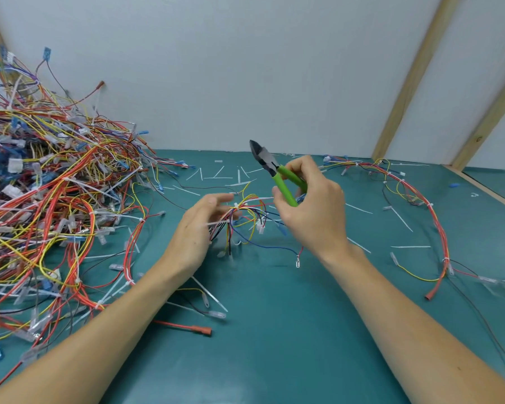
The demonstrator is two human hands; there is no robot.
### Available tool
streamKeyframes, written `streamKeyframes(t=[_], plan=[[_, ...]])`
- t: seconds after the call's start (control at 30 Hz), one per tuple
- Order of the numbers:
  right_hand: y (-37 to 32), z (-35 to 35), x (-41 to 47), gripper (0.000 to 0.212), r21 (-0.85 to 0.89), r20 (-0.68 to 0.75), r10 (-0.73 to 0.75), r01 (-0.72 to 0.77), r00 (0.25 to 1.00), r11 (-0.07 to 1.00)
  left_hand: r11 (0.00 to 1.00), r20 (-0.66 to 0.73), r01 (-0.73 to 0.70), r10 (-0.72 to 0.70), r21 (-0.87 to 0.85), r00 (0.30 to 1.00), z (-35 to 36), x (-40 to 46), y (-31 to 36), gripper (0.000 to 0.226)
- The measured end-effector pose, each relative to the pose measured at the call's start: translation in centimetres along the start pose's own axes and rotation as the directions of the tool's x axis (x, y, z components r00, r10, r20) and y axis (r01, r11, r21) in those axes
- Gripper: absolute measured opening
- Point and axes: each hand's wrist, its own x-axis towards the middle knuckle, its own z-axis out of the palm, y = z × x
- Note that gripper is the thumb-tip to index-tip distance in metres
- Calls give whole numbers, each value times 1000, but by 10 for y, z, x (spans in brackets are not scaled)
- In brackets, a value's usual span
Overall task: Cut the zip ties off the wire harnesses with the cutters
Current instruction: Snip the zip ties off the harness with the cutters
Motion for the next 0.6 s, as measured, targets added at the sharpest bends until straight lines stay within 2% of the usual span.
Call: streamKeyframes(t=[0.07,0.13,0.2,0.27,0.3,0.37,0.43,0.47,0.5,0.6], plan=[[3,-2,1,28,-60,-60,-6,2,998,998,992,-149,-2,-18,-129,989,-3,3,0,36],[7,-6,4,24,-62,-133,61,-70,989,996,993,-301,-40,4,-115,954,-11,6,0,37],[11,-11,8,20,3,-201,138,-140,970,990,993,-400,-40,-8,-110,916,-18,11,0,36],[10,-14,11,20,118,-185,169,-149,968,982,989,-444,-21,-47,-147,895,-21,14,-1,31],[8,-15,12,20,193,-107,164,-142,981,971,987,-451,-10,-65,-161,890,-22,15,-2,29],[0,-16,13,23,331,204,107,-171,973,928,986,-441,15,-87,-164,893,-21,15,-2,28],[-6,-13,10,27,339,548,32,-257,836,905,989,-422,18,-80,-149,903,-19,13,0,27],[-7,-12,7,29,298,660,16,-281,751,912,990,-415,12,-71,-142,907,-18,12,1,27],[-6,-11,6,32,252,729,15,-288,684,924,991,-413,6,-61,-133,909,-18,12,2,27],[-2,-15,6,34,183,817,38,-321,576,929,994,-430,-11,-36,-108,902,-18,10,5,26]])
